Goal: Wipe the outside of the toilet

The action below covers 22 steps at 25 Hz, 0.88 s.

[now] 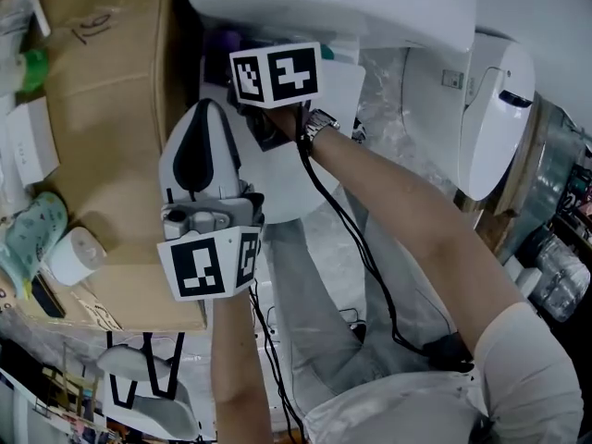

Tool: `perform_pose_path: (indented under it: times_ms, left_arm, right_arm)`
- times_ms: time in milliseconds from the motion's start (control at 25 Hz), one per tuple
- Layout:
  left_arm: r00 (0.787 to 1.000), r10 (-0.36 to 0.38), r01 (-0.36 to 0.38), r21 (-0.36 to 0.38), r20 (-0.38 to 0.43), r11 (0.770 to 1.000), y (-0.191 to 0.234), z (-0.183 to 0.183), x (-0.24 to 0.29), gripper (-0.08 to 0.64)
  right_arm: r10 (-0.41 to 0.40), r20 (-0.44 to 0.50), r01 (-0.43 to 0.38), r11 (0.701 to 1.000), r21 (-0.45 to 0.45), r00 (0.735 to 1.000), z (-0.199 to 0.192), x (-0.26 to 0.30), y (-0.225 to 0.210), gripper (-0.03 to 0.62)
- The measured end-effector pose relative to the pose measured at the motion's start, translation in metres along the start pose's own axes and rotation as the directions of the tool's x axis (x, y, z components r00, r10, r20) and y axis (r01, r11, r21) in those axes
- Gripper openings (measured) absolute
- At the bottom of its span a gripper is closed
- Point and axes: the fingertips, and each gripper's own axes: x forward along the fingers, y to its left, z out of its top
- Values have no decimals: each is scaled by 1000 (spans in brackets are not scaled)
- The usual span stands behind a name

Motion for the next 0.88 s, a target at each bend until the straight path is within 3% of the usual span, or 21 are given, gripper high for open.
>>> perform_pose_path:
  times_ms: [320, 640, 880]
  left_arm:
    - [998, 47, -48, 24, 37, 999, -97, -7, 23, 5]
    - [994, 76, -78, 25, 78, 997, -224, -17, 79, 5]
    - [990, 108, -111, 26, 96, 993, -285, -23, 115, 5]
  right_arm:
    - [57, -59, -61, 995, -76, 997, -28, -87, -61, 155]
    - [28, -122, -53, 975, -215, 992, -37, -181, -197, 153]
    - [-4, -143, -21, 985, -172, 990, -39, -215, -294, 153]
